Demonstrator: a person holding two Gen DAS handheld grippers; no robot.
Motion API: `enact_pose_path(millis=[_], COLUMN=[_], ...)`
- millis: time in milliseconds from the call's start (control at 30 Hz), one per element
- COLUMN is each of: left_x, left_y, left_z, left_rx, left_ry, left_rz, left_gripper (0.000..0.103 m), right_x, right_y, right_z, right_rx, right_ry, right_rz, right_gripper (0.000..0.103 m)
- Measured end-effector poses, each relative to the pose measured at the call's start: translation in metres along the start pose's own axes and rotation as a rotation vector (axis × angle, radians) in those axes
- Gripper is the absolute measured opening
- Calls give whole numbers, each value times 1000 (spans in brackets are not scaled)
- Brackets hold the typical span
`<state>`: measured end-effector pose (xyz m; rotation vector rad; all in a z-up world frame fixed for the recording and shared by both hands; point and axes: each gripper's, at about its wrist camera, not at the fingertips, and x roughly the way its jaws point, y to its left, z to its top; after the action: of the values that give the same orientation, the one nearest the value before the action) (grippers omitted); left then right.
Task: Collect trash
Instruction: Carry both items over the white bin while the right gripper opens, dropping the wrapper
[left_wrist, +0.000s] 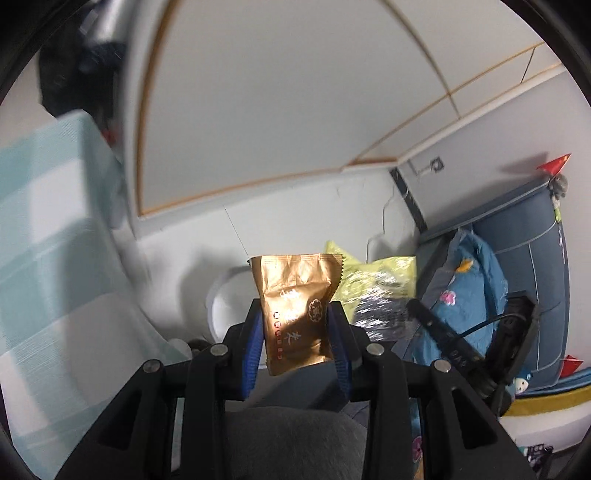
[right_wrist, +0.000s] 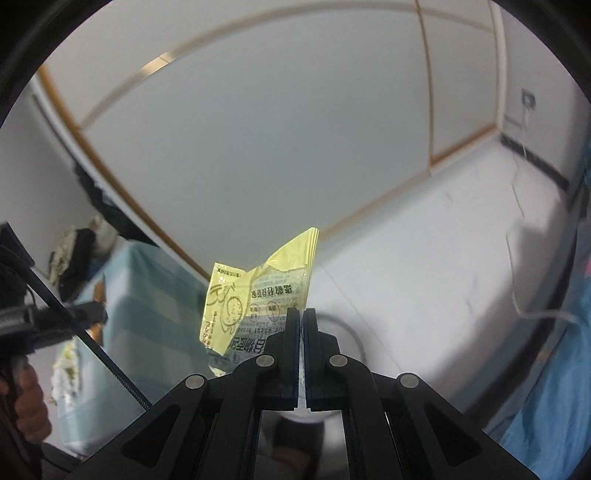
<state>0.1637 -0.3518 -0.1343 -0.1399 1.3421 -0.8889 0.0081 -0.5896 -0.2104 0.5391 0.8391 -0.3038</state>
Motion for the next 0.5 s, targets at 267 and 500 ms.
enact_pose_path(millis=[267, 500], left_x=[72, 101], left_y=[16, 10], left_z=[6, 12], left_rx=[-23, -35], left_ry=[154, 236], left_rz=[-4, 5], left_gripper=[29, 29], right_x=[86, 132], right_y=[-41, -59], right_z=[-37, -56], right_rx=[65, 79], right_ry=[196, 310], right_rz=[-58, -70], right_gripper=[2, 4])
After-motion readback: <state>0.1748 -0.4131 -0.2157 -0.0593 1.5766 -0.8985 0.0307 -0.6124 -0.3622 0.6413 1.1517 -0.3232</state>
